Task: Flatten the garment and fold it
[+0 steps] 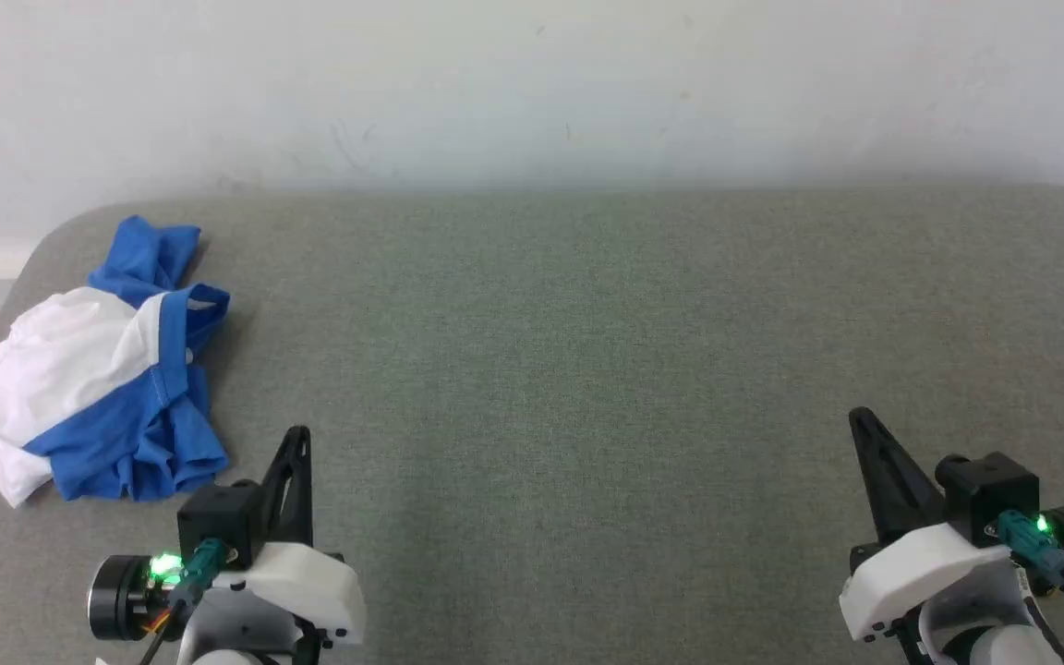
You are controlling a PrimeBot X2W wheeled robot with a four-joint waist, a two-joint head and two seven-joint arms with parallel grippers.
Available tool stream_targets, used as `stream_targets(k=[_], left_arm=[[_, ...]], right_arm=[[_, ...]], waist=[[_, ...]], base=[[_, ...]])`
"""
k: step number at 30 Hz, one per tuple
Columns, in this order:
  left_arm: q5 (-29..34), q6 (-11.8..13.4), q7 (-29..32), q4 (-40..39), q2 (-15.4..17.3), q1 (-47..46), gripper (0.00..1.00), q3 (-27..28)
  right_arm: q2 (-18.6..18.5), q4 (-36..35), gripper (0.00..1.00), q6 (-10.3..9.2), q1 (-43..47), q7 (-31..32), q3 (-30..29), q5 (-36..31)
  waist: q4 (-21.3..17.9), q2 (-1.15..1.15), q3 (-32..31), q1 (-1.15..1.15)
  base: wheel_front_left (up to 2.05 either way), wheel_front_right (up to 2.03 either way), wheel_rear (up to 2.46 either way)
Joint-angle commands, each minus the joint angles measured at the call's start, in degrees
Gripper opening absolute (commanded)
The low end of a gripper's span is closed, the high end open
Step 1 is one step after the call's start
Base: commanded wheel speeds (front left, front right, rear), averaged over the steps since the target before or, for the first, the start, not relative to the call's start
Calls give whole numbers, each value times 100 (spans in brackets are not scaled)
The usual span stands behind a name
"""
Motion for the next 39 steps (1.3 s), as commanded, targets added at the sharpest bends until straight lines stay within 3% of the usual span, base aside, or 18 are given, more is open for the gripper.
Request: stream_targets(k=[1,12,13,14,15,16,39], left_arm=[[36,-46,1,17,-30,-72,0,24],[36,-46,1,17,-30,-72,0,24],[-1,3,-2,-2,1,2,100,-2],[-3,4,-3,-3,2,4,0,-4],[-3,5,-3,-3,2,5,0,-5],[-3,5,-3,-3,2,5,100,-6],[-83,229,-279,-152,-4,72,100,-144]], right_arm=[[24,-38,0,-12,-83,3,-3,-44],[24,-38,0,-12,-83,3,-3,-44],[-1,3,100,0,2,-1,-2,3],[-3,9,0,0,7,-4,-2,4],[-5,12,0,0,10,-3,-2,4],[-7,14,100,0,10,-4,-2,4],[-1,118,100,-2,65,-279,-392,156]], waist=[[0,0,0,0],[0,0,0,0],[0,0,0,0],[0,0,0,0],[0,0,0,0],[0,0,0,0],[231,0,34,0]], base=[[0,0,0],[0,0,0],[0,0,0],[0,0,0],[0,0,0],[0,0,0],[0,0,0]])
